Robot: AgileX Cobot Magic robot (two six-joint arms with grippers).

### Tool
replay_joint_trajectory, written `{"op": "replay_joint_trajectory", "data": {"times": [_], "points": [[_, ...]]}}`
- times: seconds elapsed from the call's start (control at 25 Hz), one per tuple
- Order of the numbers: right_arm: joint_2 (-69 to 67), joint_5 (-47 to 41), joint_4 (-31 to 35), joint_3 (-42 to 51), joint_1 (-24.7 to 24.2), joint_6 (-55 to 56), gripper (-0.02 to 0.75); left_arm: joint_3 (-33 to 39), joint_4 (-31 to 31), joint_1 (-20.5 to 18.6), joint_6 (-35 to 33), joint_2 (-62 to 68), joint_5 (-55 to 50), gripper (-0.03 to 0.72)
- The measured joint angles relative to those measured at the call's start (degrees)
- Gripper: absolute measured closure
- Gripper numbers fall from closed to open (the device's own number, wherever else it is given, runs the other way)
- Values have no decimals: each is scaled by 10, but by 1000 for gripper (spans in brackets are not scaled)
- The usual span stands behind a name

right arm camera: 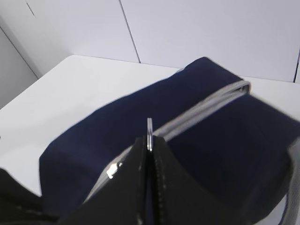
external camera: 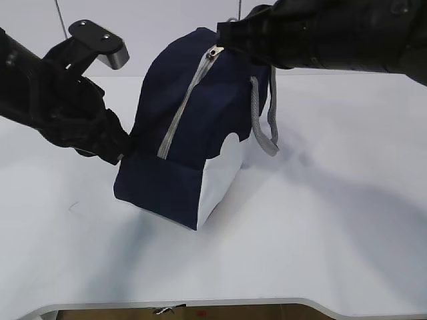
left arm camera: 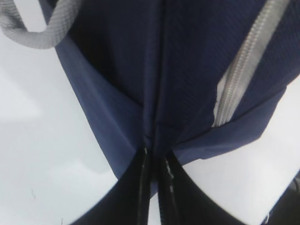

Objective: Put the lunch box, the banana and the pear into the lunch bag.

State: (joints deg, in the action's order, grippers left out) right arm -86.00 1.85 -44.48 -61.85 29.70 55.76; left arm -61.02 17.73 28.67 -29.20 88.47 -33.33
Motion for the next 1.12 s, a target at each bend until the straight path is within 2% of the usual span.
{"op": "replay_joint_trajectory", "data": {"times": [0.12, 0.36, 0.88, 1.12], "points": [[-16, -11, -22, -29, 0, 0, 721, 0, -6, 0, 0, -1, -15, 678], [-52, -55, -111, -88, 0, 0, 721, 0, -14, 0, 0, -6, -26, 678], [-130, -110, -233, -170, -6, 0, 721, 0, -26, 0, -1, -15, -52, 678], [-158, -114, -249, -187, -9, 0, 721, 0, -15, 0, -1, -30, -54, 678]]}}
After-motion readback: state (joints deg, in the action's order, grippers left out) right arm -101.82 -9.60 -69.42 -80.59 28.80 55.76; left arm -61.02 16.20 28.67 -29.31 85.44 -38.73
